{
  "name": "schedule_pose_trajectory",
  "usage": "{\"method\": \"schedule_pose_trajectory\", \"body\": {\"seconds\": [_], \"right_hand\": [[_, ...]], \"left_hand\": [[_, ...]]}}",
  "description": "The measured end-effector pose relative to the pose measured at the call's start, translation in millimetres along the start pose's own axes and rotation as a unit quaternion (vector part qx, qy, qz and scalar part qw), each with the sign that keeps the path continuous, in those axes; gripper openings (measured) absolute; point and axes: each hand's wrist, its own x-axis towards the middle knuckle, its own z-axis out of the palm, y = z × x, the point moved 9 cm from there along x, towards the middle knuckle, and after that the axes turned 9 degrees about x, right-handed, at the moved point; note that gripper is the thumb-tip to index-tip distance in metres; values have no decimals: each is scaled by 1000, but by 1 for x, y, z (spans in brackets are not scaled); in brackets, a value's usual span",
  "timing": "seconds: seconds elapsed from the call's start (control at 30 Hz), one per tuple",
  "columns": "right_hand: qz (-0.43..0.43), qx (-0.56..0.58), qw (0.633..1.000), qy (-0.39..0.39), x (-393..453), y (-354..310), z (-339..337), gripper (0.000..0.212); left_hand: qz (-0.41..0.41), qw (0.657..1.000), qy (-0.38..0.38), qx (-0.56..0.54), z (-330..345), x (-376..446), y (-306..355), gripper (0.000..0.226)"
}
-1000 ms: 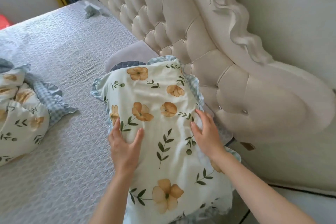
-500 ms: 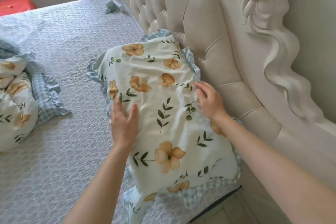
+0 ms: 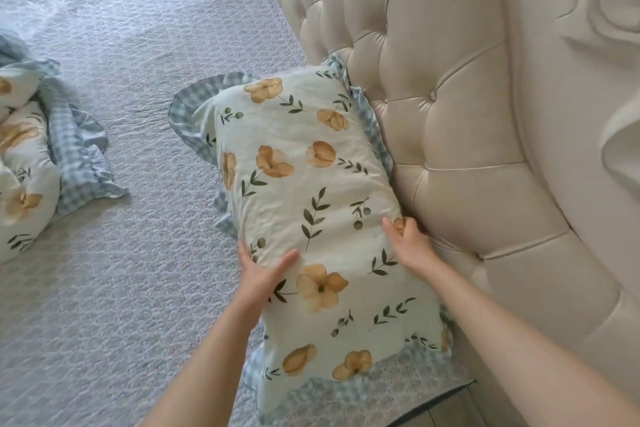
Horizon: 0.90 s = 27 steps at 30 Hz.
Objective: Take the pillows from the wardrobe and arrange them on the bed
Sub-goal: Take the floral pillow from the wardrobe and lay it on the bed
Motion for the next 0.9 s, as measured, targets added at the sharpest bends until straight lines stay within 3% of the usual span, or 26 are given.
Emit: {"method": "schedule_pose_trajectory", "body": {"seconds": [0.07, 0.37, 0.53, 0.73, 0.9], "right_hand": [[-16, 19, 1000, 7, 4, -2, -2, 59], [-148, 9, 979, 140, 1, -54, -41, 38], [-145, -163, 958, 189, -4, -53, -47, 44], [-178, -229, 938, 189, -15, -49, -26, 52], [-205, -314, 906, 195, -29, -54, -16, 55]], "left_hand": [[-33, 998, -9, -47, 5, 3, -6, 139], [4, 993, 51, -108, 17, 20, 33, 129], [5, 992, 56, -116, 30, 25, 34, 126], [11, 996, 45, -75, 29, 27, 28, 130], [18, 996, 90, 12, 29, 13, 30, 125]]}}
